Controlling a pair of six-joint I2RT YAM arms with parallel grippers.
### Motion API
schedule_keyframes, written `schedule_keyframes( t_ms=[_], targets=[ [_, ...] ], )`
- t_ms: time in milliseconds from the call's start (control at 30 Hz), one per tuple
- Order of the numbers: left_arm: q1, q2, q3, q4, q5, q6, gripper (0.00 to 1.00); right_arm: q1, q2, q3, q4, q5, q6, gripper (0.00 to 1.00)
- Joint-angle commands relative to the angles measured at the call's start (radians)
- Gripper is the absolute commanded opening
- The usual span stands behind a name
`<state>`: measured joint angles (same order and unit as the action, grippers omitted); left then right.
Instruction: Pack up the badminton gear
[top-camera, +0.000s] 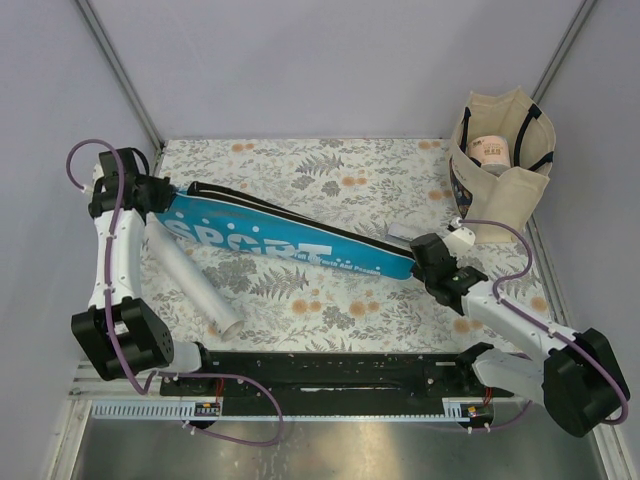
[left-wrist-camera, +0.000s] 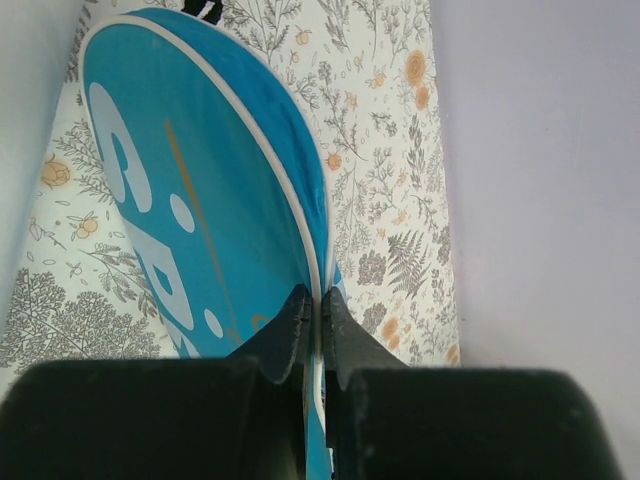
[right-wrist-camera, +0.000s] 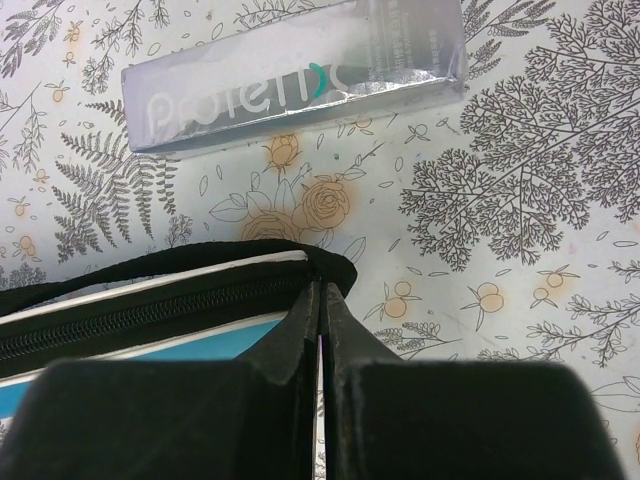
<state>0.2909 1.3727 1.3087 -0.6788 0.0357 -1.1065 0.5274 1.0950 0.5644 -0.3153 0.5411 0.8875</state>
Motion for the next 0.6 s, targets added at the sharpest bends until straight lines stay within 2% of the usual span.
schedule_keyframes(
  t_ms=[0,33,233,300,400,567],
  targets=[
    [0.025,0.003,0.011,0.175,0.064,0.062,0.0,-0.01,-0.018,-0.032,-0.07,-0.035,-0.033,0.0],
    [0.025,0.005,0.001,0.211,0.105,0.072,0.0,-0.012,-0.036,-0.026,-0.073,-0.038,-0.05,0.01],
    [0.025,0.031,-0.063,0.493,0.395,0.142,0.0,-0.01,-0.162,0.032,-0.123,-0.058,-0.191,0.34],
    [0.025,0.052,-0.072,0.56,0.476,0.145,0.0,-0.013,-0.21,0.054,-0.131,-0.072,-0.225,0.4],
    [0.024,0.101,-0.042,0.582,0.555,0.181,0.0,-0.01,-0.248,0.084,-0.13,-0.116,-0.268,0.43],
    [0.03,0.245,0.127,0.409,0.625,0.353,0.0,-0.01,-0.267,0.123,-0.113,-0.205,-0.34,0.43]
  ],
)
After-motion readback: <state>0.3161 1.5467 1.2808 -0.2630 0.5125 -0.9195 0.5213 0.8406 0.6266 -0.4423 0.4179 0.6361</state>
